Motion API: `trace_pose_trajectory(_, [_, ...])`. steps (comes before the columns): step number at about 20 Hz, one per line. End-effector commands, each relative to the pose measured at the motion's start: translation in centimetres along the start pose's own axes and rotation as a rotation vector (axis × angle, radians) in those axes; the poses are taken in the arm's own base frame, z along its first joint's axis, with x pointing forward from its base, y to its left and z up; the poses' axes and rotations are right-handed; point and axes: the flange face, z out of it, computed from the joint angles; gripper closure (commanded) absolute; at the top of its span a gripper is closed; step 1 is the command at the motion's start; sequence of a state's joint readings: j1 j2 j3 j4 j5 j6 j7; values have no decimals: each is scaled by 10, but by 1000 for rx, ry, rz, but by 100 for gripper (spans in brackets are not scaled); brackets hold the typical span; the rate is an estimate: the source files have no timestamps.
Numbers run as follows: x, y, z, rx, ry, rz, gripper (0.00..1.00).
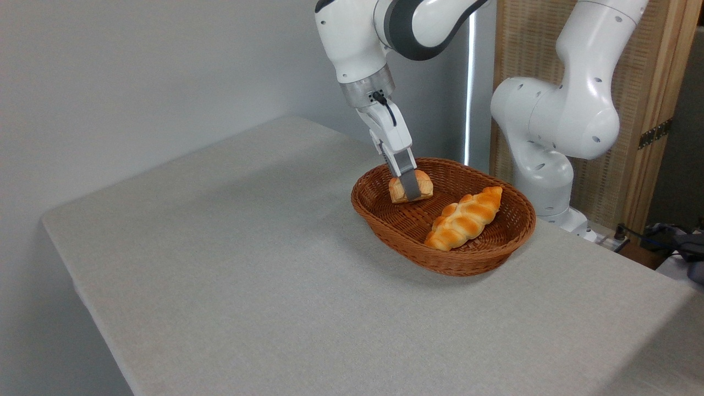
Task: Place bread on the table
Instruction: 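Lift the bun out of the basket and carry it beside the basket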
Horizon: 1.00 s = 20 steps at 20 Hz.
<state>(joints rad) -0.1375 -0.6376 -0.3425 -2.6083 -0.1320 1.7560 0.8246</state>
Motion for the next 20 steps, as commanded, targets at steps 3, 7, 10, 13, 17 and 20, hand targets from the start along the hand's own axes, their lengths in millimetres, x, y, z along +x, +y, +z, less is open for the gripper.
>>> trace_pose_trajectory(3, [-2,-2,1,2,29,26,62])
trace_pose_trajectory(7, [-3,-5,-16,21,44,34,66])
trace_pose_trajectory(10, [-11,-14,-46,23,87,69,69])
trace_pose_trajectory(13, [-29,-42,-86,1,161,22,69])
trace_pose_trajectory(17, [-45,-91,-142,-30,234,-29,68])
trace_pose_trajectory(20, [-32,-132,-170,-19,276,-37,61])
